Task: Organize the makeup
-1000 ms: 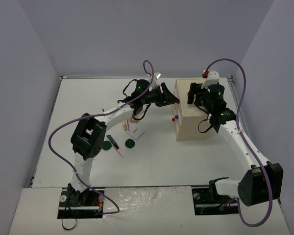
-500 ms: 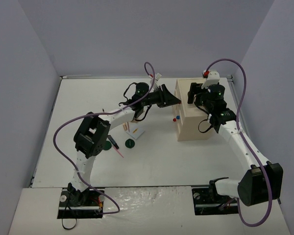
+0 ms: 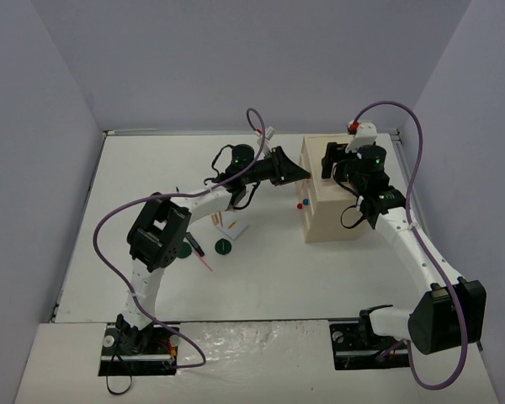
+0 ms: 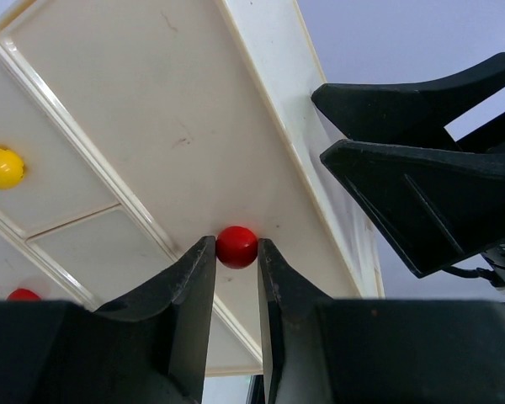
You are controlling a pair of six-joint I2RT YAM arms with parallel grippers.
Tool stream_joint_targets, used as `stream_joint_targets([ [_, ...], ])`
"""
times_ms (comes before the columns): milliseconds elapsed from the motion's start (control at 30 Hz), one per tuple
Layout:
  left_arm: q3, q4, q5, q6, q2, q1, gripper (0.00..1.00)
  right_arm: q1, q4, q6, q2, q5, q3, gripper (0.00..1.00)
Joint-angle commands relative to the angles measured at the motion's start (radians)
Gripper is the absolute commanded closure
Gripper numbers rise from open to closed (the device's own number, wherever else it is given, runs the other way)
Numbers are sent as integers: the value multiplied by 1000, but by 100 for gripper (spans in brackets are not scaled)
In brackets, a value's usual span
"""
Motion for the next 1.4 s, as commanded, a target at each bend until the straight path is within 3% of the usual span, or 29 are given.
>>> stream_joint_targets([
  [0, -2, 70, 25, 21, -91, 1, 100, 2, -47, 17, 1, -12, -17, 32],
  [300, -32, -144, 19, 131, -196, 47, 100, 0, -48, 33, 4, 34, -19, 29],
  [800, -92, -298, 43, 223, -272, 110, 100, -29, -54, 56, 2, 47, -22, 28],
  [1367, 23, -511, 83, 323, -263, 153, 100, -136, -92, 118, 24, 96, -34, 28],
])
